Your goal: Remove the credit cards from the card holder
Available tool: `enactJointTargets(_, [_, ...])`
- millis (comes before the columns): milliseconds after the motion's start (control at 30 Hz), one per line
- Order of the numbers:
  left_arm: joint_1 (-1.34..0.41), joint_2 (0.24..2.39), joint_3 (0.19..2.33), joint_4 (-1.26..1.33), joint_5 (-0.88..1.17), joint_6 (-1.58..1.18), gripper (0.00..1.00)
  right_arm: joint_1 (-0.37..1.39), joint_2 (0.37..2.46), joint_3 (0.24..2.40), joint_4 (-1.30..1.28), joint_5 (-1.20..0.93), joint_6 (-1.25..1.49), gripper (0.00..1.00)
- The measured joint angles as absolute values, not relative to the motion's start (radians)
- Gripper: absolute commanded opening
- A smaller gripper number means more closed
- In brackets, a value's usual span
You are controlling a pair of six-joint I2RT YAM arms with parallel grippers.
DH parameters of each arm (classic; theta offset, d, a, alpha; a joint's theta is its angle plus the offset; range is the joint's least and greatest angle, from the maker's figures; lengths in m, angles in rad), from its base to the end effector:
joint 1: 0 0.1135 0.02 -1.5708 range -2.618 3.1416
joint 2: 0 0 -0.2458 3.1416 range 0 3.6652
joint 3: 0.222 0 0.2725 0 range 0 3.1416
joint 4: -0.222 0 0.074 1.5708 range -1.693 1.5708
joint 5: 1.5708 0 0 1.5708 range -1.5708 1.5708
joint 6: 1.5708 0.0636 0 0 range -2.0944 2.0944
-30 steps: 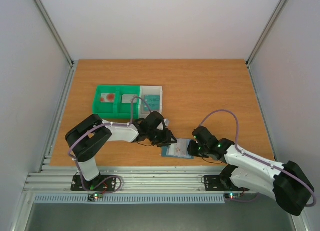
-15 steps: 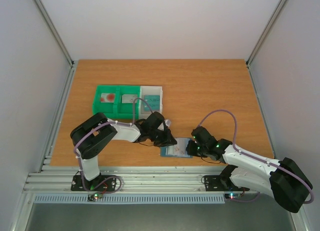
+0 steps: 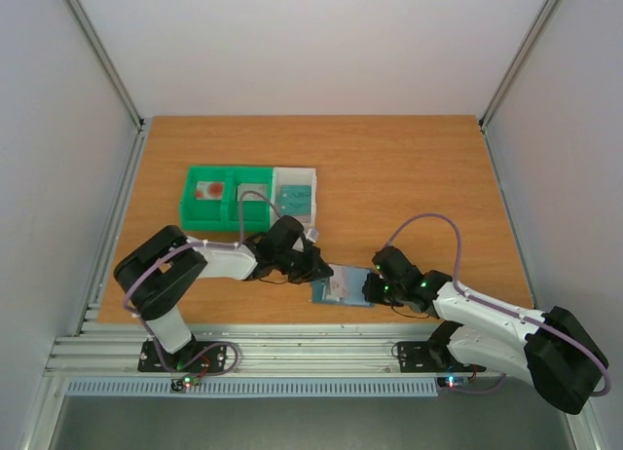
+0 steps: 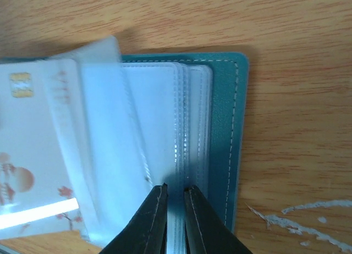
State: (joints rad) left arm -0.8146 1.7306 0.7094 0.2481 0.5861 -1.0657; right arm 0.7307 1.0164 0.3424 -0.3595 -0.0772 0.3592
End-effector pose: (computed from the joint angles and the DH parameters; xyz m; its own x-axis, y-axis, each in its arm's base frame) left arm 0.2077 -0.2715 0.0722 -1.0000 -0.0024 -0.0083 0.0054 0.5818 -0.8133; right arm 0.1502 0.1412 0.0854 -0.8432 -0.2850 -0.4559 -0.4255 0.8720 0.2419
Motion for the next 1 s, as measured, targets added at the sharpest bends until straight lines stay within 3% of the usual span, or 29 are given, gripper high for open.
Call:
enactJointTargets(400, [-0.751, 1.420, 0.661, 0.045, 0.348, -1.041, 0.00, 0.731, 0.983, 0.343, -0.393, -0.075, 0.358, 0.17])
enactJointTargets(533, [-0.725, 1.297, 0.661, -0.043, 0.252, -1.019, 0.01, 0.731, 0.953, 0.353, -0.437, -0.075, 0.357, 0.24])
enactJointTargets(633, [-0.693, 1.220, 0.662, -0.105, 0.186, -1.001, 0.00, 0.731, 0.926, 0.375, -0.467, -0.077, 0.354, 0.36])
enactJointTargets(867, [-0.636, 1.097, 0.672, -0.172, -0.102, -0.997, 0.01, 0.731, 0.821, 0.438, -0.529, -0.089, 0.348, 0.95])
enactJointTargets(1000, [-0.628, 1.111, 0.718, -0.177, -0.271, -0.994, 0.00, 0.731, 0.783, 0.468, -0.559, -0.089, 0.337, 0.98])
